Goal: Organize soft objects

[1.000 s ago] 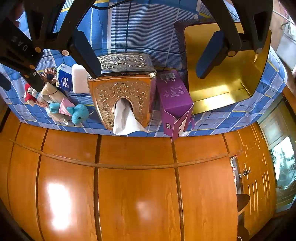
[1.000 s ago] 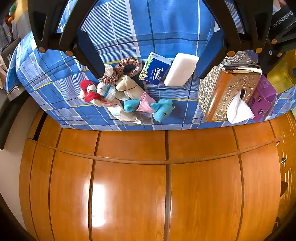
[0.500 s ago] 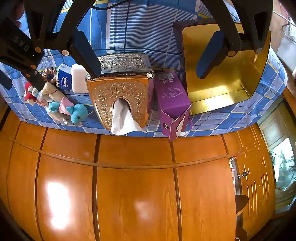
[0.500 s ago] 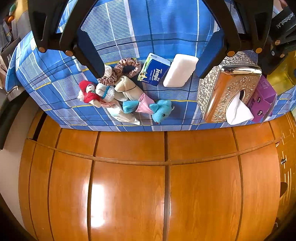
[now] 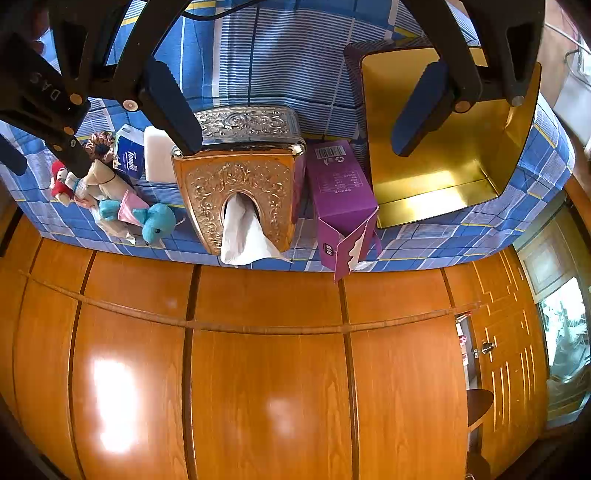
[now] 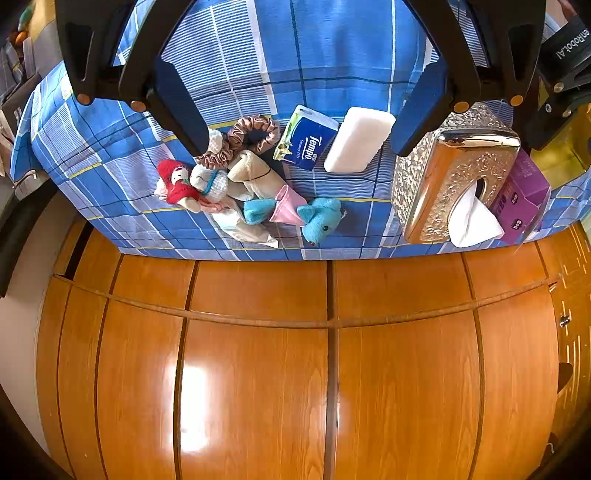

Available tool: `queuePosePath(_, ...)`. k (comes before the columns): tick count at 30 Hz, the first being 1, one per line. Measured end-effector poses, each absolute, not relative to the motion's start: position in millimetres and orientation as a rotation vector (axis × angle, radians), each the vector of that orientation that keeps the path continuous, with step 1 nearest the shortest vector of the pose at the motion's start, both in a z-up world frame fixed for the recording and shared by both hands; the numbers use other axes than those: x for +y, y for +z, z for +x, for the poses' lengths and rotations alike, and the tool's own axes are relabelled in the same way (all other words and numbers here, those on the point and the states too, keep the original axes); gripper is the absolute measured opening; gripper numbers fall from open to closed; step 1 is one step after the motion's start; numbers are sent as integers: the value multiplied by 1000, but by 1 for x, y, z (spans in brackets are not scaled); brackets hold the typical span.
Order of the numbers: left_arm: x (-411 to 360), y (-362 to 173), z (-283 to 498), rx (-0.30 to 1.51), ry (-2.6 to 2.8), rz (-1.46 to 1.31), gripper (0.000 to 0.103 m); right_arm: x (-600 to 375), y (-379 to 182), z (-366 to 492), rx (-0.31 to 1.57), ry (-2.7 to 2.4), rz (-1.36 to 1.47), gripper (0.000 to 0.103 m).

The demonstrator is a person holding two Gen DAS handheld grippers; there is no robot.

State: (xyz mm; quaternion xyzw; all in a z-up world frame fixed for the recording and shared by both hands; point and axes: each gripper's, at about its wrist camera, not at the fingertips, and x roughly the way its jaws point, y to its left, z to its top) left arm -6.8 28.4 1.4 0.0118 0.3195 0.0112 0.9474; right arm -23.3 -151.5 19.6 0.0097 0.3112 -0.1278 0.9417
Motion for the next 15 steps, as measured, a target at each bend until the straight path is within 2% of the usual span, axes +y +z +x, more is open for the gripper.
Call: queuePosePath(15,27,3,-8,647,21,26,103,-152,20,-24,629,-263,21,100)
